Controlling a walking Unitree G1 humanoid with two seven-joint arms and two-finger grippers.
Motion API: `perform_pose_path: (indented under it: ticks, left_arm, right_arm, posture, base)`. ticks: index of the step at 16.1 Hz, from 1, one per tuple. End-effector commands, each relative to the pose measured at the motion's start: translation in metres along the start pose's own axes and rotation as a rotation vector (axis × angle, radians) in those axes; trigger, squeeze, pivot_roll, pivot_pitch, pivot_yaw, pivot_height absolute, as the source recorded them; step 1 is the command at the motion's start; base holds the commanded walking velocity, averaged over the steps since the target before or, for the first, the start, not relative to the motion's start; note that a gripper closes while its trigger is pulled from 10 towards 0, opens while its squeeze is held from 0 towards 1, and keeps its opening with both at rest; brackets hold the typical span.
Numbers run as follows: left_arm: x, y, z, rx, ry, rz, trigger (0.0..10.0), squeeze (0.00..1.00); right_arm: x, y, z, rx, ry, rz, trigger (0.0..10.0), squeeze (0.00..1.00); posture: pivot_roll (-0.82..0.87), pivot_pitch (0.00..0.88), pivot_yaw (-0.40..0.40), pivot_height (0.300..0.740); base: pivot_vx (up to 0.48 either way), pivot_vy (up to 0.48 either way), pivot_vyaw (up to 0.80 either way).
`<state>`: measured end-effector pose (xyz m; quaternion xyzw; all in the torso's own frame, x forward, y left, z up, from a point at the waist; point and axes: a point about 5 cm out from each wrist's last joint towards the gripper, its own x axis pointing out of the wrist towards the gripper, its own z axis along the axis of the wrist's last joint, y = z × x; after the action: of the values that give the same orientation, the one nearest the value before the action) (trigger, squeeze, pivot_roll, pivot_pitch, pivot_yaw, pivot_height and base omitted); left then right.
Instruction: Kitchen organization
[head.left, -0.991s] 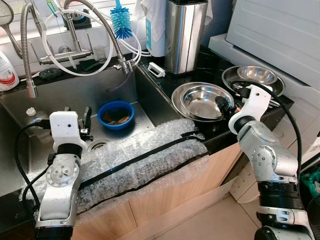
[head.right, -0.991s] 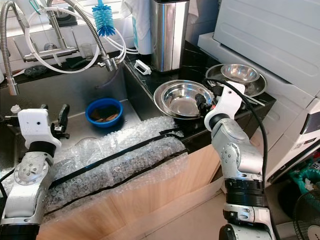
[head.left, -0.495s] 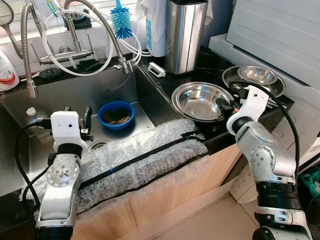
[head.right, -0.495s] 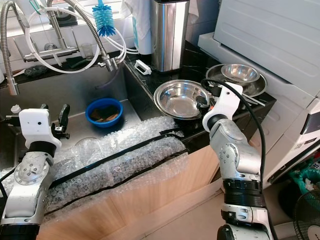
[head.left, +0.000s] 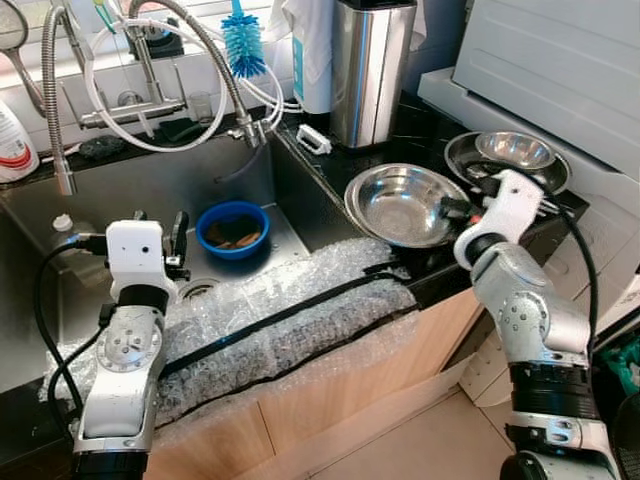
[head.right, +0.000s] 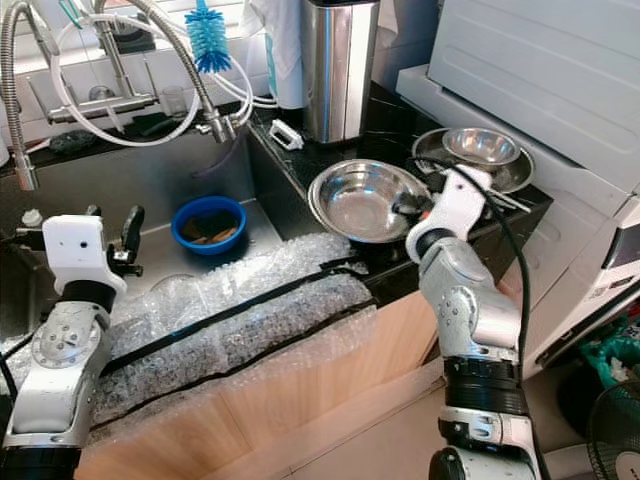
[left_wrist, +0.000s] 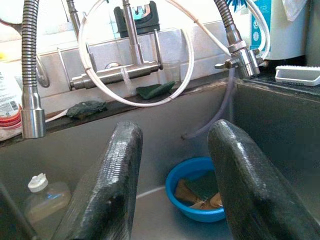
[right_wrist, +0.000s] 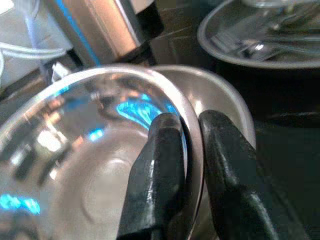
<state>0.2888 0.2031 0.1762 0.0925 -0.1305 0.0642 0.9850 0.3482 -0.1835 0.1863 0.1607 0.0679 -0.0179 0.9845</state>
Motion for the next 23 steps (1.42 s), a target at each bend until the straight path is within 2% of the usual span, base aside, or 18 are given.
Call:
perform_pose_path:
  ticks: [1,7,11,12,13,15,18,22,23]
  left_arm:
    - [0.003,0.002,0.01,0.018,-0.048,-0.001,10.0,0.0]
    - [0.004,-0.001,0.013,0.008,-0.064,-0.002,10.0,0.0]
    - [0.005,-0.002,0.013,0.031,-0.074,-0.012,10.0,0.0]
    - [0.005,-0.002,0.014,0.043,-0.08,-0.014,10.0,0.0]
    - [0.005,-0.002,0.015,0.05,-0.088,-0.009,10.0,0.0]
    - [0.006,0.0,0.017,0.055,-0.1,0.013,10.0,0.0]
    - [0.008,0.009,0.024,0.042,-0.133,0.068,10.0,0.0]
    - [0.008,0.008,0.024,0.016,-0.13,0.08,10.0,0.0]
    - [0.007,0.007,0.023,0.015,-0.131,0.078,10.0,0.0]
  right_arm:
    - [0.002,0.002,0.011,0.017,-0.055,-0.007,0.0,0.0]
    - [-0.002,-0.002,0.026,0.051,-0.172,-0.051,0.0,0.0]
    - [-0.001,0.004,0.027,0.078,-0.217,-0.02,0.0,0.0]
    - [-0.002,0.006,0.03,0.1,-0.254,0.003,1.6,0.0]
    - [-0.003,0.008,0.035,0.148,-0.309,0.006,10.0,0.0]
    - [-0.004,0.006,0.038,0.199,-0.347,0.009,10.0,0.0]
    - [-0.01,0.011,0.045,0.304,-0.44,0.085,10.0,0.0]
    - [-0.01,0.013,0.04,0.37,-0.453,0.124,10.0,0.0]
    - [-0.009,0.012,0.035,0.398,-0.438,0.126,7.0,0.0]
  posture:
    - [-0.02,0.0,0.01,0.74]
    - [-0.02,0.0,0.013,0.74]
    - [-0.02,0.0,0.014,0.74]
    - [-0.02,0.0,0.014,0.74]
    - [-0.02,0.0,0.014,0.74]
    - [-0.02,0.0,0.015,0.74]
    - [-0.02,0.0,0.011,0.74]
    - [-0.02,0.0,0.009,0.74]
    - [-0.02,0.0,0.009,0.74]
  base:
    - [0.0,0.0,0.0]
    - [0.0,0.0,0.0]
    - [0.0,0.0,0.0]
    - [0.0,0.0,0.0]
    - [0.0,0.0,0.0]
    - [0.0,0.0,0.0]
    - [0.0,0.0,0.0]
    - [0.0,0.0,0.0]
    - [0.0,0.0,0.0]
